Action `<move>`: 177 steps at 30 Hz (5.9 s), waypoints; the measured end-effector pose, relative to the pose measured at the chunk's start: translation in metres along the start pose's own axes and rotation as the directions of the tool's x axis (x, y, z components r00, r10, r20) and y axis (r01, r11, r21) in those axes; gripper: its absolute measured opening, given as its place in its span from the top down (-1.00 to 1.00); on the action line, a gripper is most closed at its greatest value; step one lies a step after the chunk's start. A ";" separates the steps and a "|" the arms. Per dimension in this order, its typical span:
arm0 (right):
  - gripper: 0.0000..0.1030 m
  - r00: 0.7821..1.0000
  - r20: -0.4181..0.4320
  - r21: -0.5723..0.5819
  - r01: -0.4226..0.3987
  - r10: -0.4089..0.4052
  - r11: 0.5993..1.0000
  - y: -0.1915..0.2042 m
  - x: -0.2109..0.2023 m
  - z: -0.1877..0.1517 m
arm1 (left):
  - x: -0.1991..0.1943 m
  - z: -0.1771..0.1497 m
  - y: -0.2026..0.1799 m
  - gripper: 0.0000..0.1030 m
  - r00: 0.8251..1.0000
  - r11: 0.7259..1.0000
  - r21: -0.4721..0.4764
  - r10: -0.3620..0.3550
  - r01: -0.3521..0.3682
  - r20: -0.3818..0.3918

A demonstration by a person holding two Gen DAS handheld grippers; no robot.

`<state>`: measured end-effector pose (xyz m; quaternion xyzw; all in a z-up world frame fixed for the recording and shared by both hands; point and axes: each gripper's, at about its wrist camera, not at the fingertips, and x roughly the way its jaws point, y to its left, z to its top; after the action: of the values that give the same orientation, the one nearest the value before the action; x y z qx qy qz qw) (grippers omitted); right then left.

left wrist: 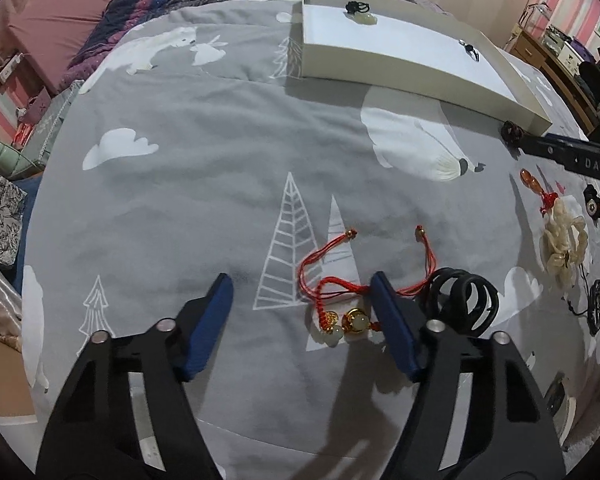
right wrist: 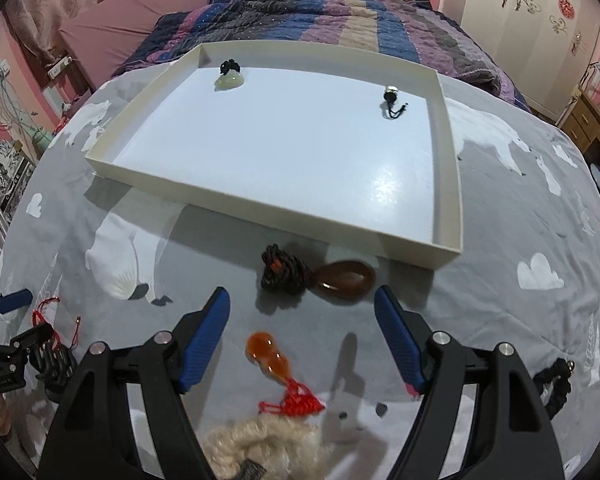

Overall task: Organize jewelry
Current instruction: 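Grasp the red string bracelet with the left tool while the right tool grasps the brown bead pendant's knotted cord, then carry the red bracelet with the left tool while the right tool carries the brown bead pendant to the tray, then lower and open the left tool in the tray while the right tool releases the brown pendant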

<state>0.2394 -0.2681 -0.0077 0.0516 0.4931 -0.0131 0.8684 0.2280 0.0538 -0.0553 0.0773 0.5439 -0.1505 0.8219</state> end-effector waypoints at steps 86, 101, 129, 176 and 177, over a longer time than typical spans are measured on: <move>0.13 0.990 -0.025 0.015 -0.136 0.136 0.991 -0.024 -0.023 -0.004 | -0.067 0.162 -0.082 1.00 0.957 0.989 0.084 -0.139 0.121 0.256; 0.62 0.995 -0.006 0.020 -0.103 0.103 0.995 -0.022 -0.024 -0.018 | -0.069 0.142 -0.061 1.00 0.963 0.992 0.048 -0.121 0.113 0.241; 0.63 0.979 0.201 0.065 -0.029 0.015 0.997 -0.055 0.036 0.186 | 0.032 0.306 -0.106 1.00 0.963 0.989 0.021 -0.148 0.147 0.225; -0.77 0.977 0.204 0.121 0.029 -0.054 0.992 -0.111 -0.087 0.097 | -0.085 0.187 -0.054 -0.94 0.953 0.995 0.009 0.091 -0.098 0.290; -0.77 0.979 0.199 0.136 0.024 -0.051 0.990 -0.117 -0.092 0.090 | -0.089 0.180 -0.053 -0.94 0.951 0.995 0.010 0.097 -0.104 0.293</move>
<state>0.2604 -0.3960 0.1081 0.0985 0.4014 -0.0676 0.9081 0.3352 -0.0336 0.0996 0.0922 0.4101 -0.1251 0.8987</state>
